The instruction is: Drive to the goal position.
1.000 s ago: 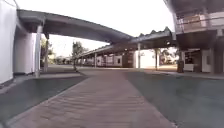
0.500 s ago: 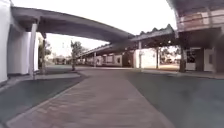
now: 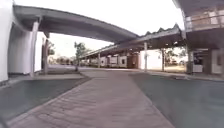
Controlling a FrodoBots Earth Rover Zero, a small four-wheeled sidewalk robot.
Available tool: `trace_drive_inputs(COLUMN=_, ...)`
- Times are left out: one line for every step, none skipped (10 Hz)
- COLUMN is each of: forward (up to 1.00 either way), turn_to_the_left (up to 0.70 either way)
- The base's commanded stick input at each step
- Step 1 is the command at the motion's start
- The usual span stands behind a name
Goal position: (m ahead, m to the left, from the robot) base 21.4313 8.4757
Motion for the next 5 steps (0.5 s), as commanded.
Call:
trace_drive_inputs(forward=0.70, turn_to_the_left=0.00)
trace_drive_inputs(forward=0.70, turn_to_the_left=0.00)
trace_drive_inputs(forward=0.70, turn_to_the_left=0.00)
trace_drive_inputs(forward=0.70, turn_to_the_left=0.00)
trace_drive_inputs(forward=0.70, turn_to_the_left=0.00)
